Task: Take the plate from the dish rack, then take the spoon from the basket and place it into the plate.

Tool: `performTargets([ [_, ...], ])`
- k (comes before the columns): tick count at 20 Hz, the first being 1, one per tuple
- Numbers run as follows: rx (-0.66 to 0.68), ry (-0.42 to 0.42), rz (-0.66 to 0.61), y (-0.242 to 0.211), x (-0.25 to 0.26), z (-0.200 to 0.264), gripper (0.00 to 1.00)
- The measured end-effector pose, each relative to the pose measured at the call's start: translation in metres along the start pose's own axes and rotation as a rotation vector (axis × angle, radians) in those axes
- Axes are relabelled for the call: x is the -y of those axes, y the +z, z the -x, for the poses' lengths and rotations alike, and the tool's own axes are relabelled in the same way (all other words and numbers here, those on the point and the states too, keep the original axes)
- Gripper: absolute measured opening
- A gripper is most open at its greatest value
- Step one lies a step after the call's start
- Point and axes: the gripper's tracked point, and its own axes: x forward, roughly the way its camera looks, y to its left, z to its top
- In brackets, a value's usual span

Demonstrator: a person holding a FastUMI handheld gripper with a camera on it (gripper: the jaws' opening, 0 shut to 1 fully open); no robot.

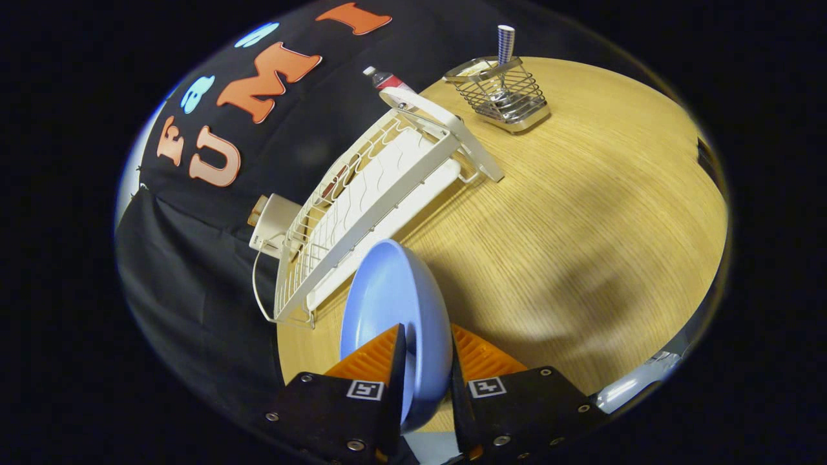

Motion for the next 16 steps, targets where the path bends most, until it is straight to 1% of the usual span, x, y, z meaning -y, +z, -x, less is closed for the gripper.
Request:
performTargets([
  [1,0.006,-0.007,0.01,0.004,0.003,0.002,0.36],
  [2,0.009,-0.014,0.027,0.005,0.005,0.003,0.45],
  [3,0.009,-0.022,0.048,0.007,0.009,0.006,0.5],
  [4,0.017,-0.03,0.071,0.011,0.014,0.008,0.6],
  [5,0.032,-0.034,0.092,0.018,0.016,0.011,0.64],
  [6,0.054,-0.041,0.114,0.028,0.02,0.015,0.77],
  [7,0.081,-0.053,0.144,0.04,0.026,0.019,0.84],
  [8,0.111,-0.069,0.179,0.053,0.034,0.023,0.95],
  [10,0.166,-0.103,0.253,0.081,0.046,0.032,0.98],
  [14,0.298,-0.183,0.38,0.148,0.07,0.052,0.98],
  [16,0.353,-0.213,0.419,0.179,0.079,0.06,0.98],
])
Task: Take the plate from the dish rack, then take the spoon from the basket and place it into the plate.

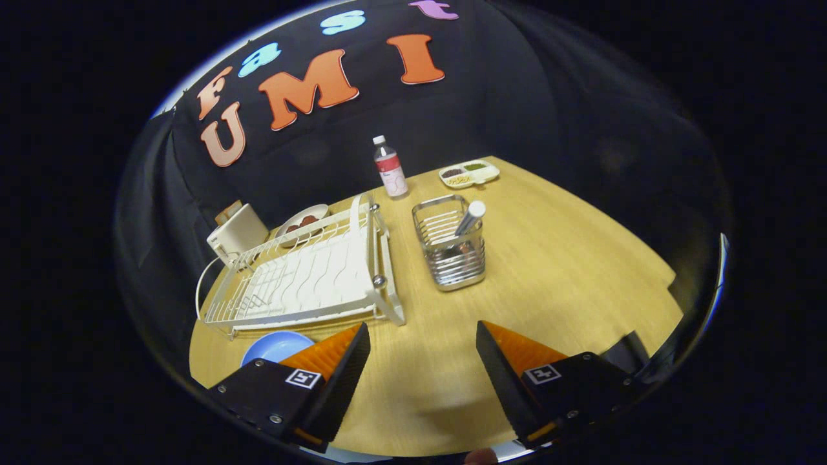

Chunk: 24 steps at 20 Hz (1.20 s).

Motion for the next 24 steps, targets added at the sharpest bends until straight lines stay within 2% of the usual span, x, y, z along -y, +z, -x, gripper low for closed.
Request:
performTargets([
  [5,0.159,-0.013,0.079,0.061,0.026,-0.012,0.98],
  [8,0.231,0.018,0.095,0.086,0.027,-0.022,0.98],
  [13,0.279,0.074,0.117,0.104,0.029,-0.047,0.98],
  [19,0.259,0.129,0.149,0.097,0.027,-0.075,0.98],
  [21,0.236,0.149,0.149,0.089,0.024,-0.086,0.94],
  [23,0.21,0.152,0.157,0.083,0.025,-0.091,0.85],
  [24,0.202,0.145,0.161,0.081,0.027,-0.094,0.71],
])
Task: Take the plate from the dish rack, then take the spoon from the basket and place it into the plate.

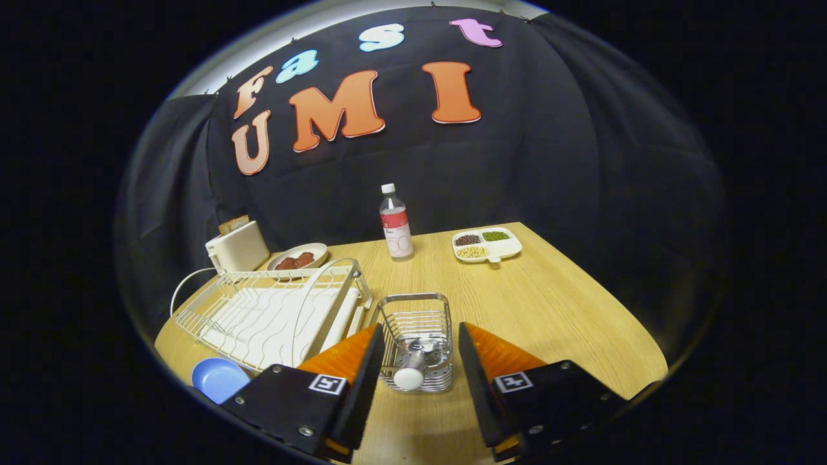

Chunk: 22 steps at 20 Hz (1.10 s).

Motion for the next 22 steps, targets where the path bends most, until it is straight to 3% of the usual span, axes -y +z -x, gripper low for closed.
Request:
performTargets([
  [2,0.01,-0.029,0.007,0.003,0.009,0.0,0.41],
  [3,0.009,-0.031,-0.001,0.002,0.012,-0.002,0.34],
  [4,0.006,-0.028,-0.018,0.003,0.012,0.003,0.21],
  [12,0.034,-0.028,-0.005,0.013,0.007,0.006,0.06],
  [22,0.112,-0.089,0.071,0.061,-0.008,0.039,0.06],
])
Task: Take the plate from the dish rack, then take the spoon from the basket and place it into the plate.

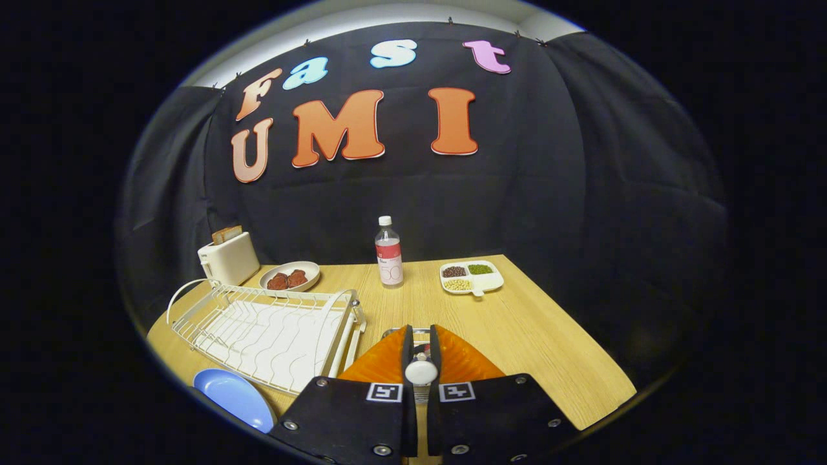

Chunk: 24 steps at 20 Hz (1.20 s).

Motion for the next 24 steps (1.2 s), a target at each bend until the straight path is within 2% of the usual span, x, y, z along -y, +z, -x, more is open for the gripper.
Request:
performTargets([
  [6,0.043,-0.036,0.008,0.021,-0.032,0.049,0.06],
  [12,0.056,-0.019,-0.002,0.019,-0.094,0.098,0.06],
  [19,0.022,0.063,-0.013,-0.013,-0.18,0.137,0.06],
  [24,-0.022,0.14,-0.007,-0.052,-0.229,0.139,0.06],
])
